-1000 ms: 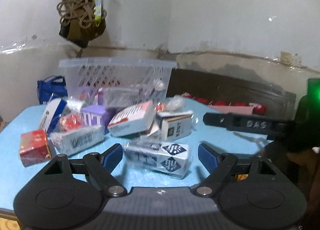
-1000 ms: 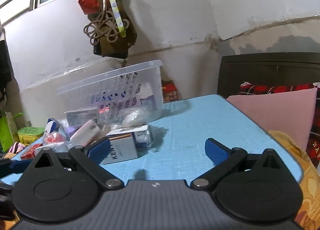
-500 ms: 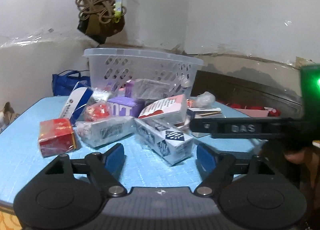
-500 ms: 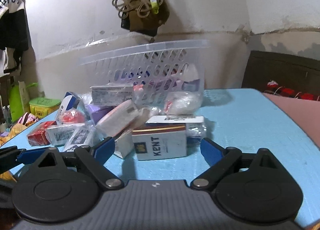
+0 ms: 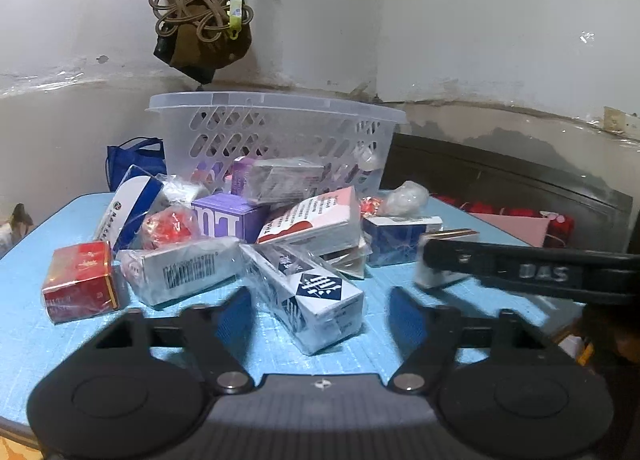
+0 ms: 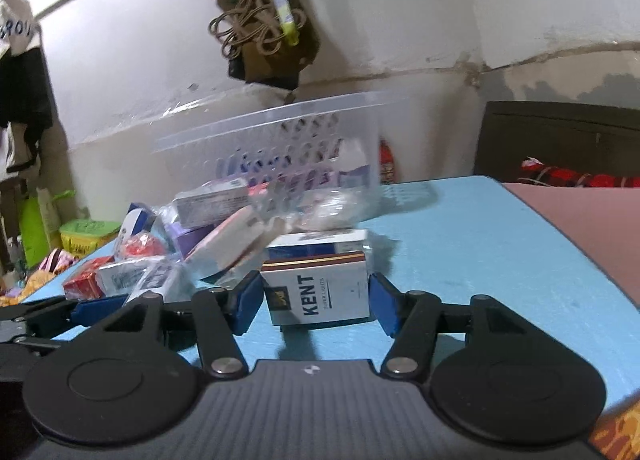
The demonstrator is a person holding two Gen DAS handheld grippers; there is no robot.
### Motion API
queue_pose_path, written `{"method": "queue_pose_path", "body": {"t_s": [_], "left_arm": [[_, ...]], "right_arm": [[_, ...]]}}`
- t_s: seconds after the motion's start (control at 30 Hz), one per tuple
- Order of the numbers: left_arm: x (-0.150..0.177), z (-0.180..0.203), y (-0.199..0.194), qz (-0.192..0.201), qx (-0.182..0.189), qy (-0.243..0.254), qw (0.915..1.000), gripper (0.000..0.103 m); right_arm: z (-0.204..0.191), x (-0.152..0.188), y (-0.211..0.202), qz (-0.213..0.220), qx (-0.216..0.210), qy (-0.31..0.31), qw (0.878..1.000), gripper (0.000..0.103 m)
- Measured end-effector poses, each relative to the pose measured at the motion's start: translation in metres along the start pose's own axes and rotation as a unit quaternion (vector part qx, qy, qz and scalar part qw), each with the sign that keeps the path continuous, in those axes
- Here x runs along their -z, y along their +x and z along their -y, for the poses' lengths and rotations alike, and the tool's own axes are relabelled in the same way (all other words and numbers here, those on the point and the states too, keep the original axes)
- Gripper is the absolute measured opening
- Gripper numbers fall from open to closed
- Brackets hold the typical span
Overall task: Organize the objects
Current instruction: 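Grasp the white KENT box with the right gripper while the left grasps a white-blue box, then lower both boxes into the clear basket and release them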
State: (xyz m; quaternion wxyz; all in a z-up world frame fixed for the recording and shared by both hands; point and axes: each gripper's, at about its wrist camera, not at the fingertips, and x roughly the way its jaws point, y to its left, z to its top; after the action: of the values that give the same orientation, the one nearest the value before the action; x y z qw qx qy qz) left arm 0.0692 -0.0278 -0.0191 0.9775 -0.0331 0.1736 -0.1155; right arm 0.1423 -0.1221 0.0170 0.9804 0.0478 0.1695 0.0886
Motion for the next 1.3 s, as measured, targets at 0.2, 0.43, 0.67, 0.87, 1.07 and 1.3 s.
{"method": "queue_pose_path", "body": {"t_s": [0.2, 0.43, 0.67, 0.87, 1.07, 1.3], "left_arm": [[0.002, 0.004, -0.026, 0.024, -0.016, 0.035, 0.999, 0.048], [-0.002, -0.01, -0.039, 0.032, -0.012, 0.042, 0.9986, 0.048], [-0.009, -0.031, -0.044, 0.044, -0.004, 0.016, 0.9989, 0.048], [-0.022, -0.046, -0.052, 0.063, 0.001, 0.001, 0.998, 0.048], [-0.036, -0.055, -0.053, 0.074, 0.003, -0.001, 0.9972, 0.048], [-0.078, -0.069, -0.041, 0.095, 0.012, 0.004, 0.9954, 0.048]], "right_arm": [[0.011, 0.001, -0.004, 0.005, 0.003, 0.011, 1.0, 0.061], [0.015, 0.003, -0.005, 0.01, 0.004, 0.011, 1.0, 0.061], [0.014, -0.01, -0.019, 0.032, -0.002, 0.014, 0.999, 0.061], [0.008, -0.021, -0.025, 0.048, -0.016, 0.006, 0.999, 0.061], [0.007, -0.034, -0.021, 0.053, -0.009, 0.005, 0.999, 0.061], [0.003, -0.071, -0.005, 0.075, -0.01, -0.005, 0.997, 0.061]]}}
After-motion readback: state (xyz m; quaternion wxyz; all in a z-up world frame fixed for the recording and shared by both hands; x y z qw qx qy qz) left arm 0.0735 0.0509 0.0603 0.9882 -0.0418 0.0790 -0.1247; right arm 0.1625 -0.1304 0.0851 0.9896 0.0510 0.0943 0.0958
